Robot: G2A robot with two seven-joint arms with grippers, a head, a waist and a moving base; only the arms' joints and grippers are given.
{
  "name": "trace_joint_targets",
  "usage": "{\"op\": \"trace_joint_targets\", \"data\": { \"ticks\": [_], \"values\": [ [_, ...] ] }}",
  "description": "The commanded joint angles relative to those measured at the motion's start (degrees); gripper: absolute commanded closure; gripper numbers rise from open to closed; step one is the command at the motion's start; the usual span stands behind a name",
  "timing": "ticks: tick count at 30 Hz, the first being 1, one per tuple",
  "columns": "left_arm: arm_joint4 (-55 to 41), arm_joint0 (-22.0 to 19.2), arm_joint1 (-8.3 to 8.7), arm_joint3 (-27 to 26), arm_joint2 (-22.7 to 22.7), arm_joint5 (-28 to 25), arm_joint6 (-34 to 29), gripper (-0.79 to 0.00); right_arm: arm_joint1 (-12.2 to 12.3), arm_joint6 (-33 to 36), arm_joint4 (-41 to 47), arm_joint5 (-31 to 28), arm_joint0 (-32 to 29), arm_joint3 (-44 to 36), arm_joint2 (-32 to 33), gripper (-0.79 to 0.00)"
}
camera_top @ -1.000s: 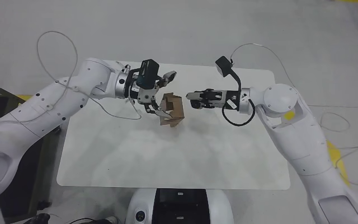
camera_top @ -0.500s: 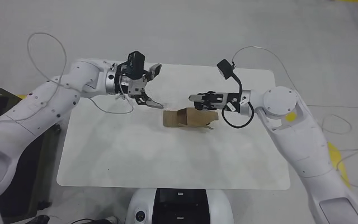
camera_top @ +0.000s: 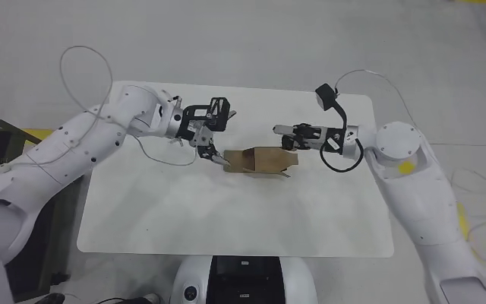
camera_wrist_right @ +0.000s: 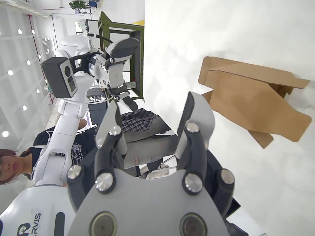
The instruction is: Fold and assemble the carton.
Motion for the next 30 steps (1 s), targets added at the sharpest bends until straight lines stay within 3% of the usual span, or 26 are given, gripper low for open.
{"op": "trace_joint_targets", "data": {
  "ticks": [1,4,11,21,26,28,30],
  "values": [
    [-0.7,0.2,-1.15,0.5,0.0,0.0,-1.8,-0.785,0.4,-0.5,-0.4,-1.1,-1.4,0.4,1.6,-0.68],
    [-2.2,0.6,-2.82,1.6,0.0,0.0,-2.9,-0.785,1.0,-1.3,-0.8,-3.0,-3.8,1.3,4.3,-0.785],
    [-4.6,1.0,-7.62,3.6,0.0,0.0,-9.0,-0.785,2.6,-1.4,-1.2,-6.4,-10.1,1.2,11.5,-0.785],
    [-7.9,0.6,-17.34,9.2,0.0,0.0,-23.9,-0.785,3.8,-4.0,-3.3,-6.0,-15.8,-1.8,16.6,-0.785],
    [-10.3,1.1,-21.53,12.7,0.0,0.0,-28.4,-0.785,4.0,-4.1,-2.9,-5.7,-16.8,-2.9,16.9,-0.785],
    [-10.7,1.1,-23.0,14.6,0.0,0.0,-29.5,-0.785,4.0,-4.0,-2.8,-5.7,-16.8,-2.9,16.8,-0.785],
    [-10.7,1.1,-23.0,14.6,0.0,0.0,-29.5,-0.785,4.0,-4.0,-2.8,-5.7,-16.8,-2.9,16.8,-0.785]
  ]
}}
